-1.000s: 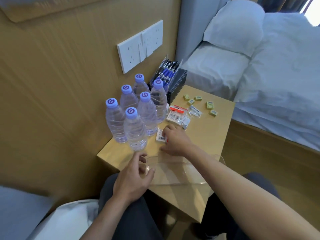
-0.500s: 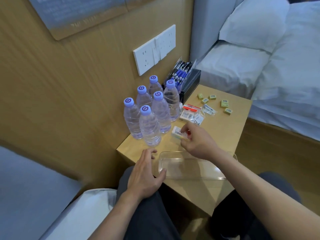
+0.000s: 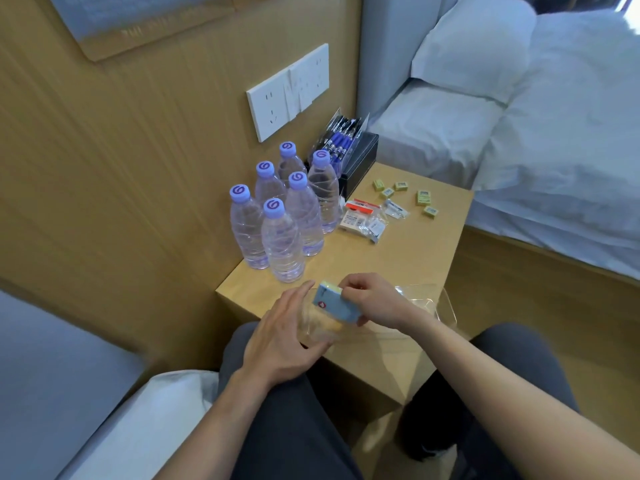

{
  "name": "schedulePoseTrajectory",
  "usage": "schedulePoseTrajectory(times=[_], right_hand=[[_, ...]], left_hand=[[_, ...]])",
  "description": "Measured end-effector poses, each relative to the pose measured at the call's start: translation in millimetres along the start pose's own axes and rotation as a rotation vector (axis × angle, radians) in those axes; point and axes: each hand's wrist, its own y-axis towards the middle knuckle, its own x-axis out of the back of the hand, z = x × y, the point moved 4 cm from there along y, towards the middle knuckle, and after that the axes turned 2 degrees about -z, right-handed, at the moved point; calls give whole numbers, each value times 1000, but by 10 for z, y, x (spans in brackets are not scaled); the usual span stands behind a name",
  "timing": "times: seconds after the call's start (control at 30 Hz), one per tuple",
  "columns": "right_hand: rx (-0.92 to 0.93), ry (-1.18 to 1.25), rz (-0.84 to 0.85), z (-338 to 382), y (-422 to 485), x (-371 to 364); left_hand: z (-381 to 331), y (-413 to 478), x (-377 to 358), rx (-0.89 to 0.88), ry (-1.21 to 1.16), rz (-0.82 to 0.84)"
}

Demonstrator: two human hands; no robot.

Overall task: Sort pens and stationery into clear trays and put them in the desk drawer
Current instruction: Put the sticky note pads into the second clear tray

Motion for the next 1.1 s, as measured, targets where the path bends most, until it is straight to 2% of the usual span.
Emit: schedulePoseTrajectory(times=[0.17,0.33,0.5,0.6,0.77,1.1], right_hand=[[-71,-87,80,-84,26,-133],[-142,-4,18,-161,53,-193],[-165,-142,-54,-237,51,-204],[-154,-108,-145,-287,60,-166],[-185,15,-172,-376,59,-83],[-149,-220,-302,-313,-43,-48]], left_hand=[[31,21,-26,-33,42,-9],[59,6,-22,-25,37,-28],[56,21,-12,-23,29,-44],[59,16,-19,-22,28,-47],[62,15,-37,-33,45,-28],[35,55,-124,-15,131,48]])
